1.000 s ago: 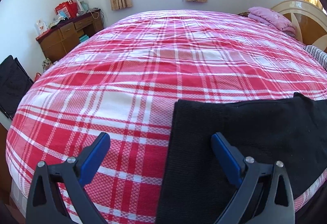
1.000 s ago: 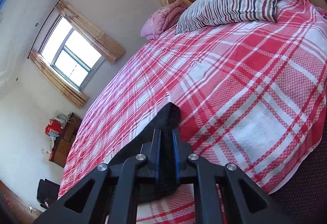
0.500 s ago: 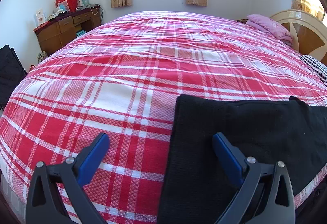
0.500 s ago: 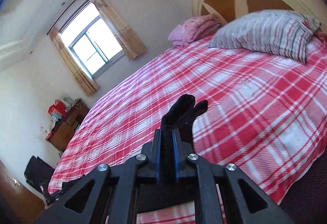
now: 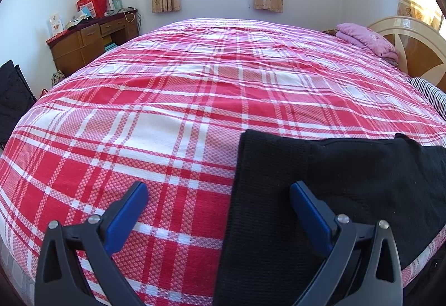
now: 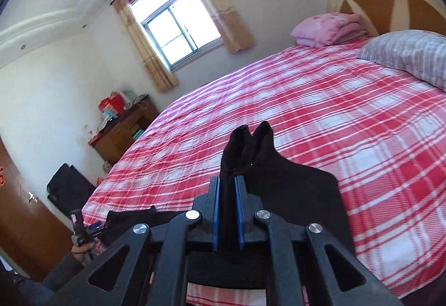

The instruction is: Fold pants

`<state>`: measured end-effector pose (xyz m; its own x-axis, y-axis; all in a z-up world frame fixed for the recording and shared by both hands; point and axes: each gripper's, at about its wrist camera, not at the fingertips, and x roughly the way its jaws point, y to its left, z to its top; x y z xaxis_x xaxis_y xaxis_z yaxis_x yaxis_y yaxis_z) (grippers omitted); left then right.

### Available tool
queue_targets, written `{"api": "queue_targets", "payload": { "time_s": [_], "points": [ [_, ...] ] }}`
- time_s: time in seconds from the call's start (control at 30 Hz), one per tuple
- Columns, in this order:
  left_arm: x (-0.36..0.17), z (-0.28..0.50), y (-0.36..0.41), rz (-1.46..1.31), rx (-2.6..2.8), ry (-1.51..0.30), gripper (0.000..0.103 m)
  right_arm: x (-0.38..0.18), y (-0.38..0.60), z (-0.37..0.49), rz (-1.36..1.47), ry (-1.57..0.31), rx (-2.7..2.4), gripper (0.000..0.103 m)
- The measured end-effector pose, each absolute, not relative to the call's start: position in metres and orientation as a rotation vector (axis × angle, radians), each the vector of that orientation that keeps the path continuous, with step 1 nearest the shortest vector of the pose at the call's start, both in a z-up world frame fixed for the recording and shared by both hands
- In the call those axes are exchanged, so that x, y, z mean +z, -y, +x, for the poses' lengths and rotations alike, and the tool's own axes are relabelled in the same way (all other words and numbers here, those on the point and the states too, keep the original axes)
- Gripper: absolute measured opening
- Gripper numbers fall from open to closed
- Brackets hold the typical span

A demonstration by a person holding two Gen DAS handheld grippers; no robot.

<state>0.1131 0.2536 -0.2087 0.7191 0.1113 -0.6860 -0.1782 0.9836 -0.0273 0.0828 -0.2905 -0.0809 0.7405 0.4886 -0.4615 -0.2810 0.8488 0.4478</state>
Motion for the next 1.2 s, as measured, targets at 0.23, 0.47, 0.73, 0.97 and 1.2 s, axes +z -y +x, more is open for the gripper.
{"api": "queue_targets", "payload": {
  "time_s": [0.23,0.47,0.73,0.97,1.2],
  "points": [
    [-0.209,0.112,-0.253,-0.095,0.161,-0.75,0.103,-0.099,0.233,0.099,0.333,-0.668,0.54,0.01],
    [-0.209,0.112,-0.253,-0.095,0.162,-0.75,0.103,-0.125,0.18,0.111,0.282,-0.749,0.613,0.01],
    [-0.208,0.111,-0.253,-0.094,0.166,-0.748,0.103,-0.166,0.124,0.122,0.206,-0.86,0.665,0.01],
    [-0.191,0.108,-0.247,-0.055,0.198,-0.714,0.103,-0.201,0.099,0.125,0.097,-0.937,0.663,0.01],
    [-0.154,0.1,-0.217,-0.019,0.151,-0.623,0.103,-0.21,0.098,0.127,0.048,-1.009,0.666,0.041]
  ]
}}
